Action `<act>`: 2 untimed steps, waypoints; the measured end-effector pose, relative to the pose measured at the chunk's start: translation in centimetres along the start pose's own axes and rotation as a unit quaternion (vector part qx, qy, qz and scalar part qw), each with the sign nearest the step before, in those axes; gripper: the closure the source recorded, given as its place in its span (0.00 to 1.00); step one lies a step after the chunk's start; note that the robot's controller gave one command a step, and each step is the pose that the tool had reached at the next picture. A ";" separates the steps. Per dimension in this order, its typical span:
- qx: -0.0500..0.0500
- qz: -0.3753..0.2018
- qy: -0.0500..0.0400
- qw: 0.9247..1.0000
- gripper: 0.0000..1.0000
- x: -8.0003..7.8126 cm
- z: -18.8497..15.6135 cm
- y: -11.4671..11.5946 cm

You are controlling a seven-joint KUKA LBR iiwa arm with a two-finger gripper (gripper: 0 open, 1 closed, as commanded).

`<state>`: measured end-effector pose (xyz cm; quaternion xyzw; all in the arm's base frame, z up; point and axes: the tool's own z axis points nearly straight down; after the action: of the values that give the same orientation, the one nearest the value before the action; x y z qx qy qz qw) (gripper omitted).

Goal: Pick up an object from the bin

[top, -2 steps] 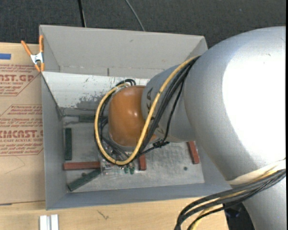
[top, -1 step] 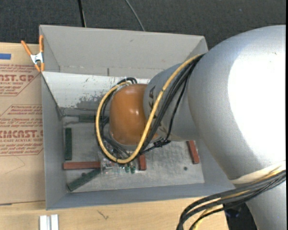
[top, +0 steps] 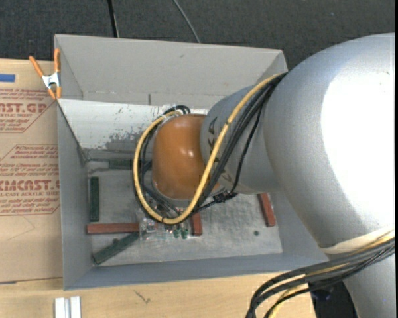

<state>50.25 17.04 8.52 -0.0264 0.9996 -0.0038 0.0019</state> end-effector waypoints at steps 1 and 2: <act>-0.002 0.000 0.001 1.000 1.00 0.0 -0.8 0.0; -0.003 0.000 0.001 1.000 1.00 0.0 -1.3 0.1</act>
Offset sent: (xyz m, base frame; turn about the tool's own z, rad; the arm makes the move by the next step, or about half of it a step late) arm 0.0000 0.0003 0.0003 0.0000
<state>50.23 17.15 9.78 -0.0268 0.9996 -0.0010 0.0009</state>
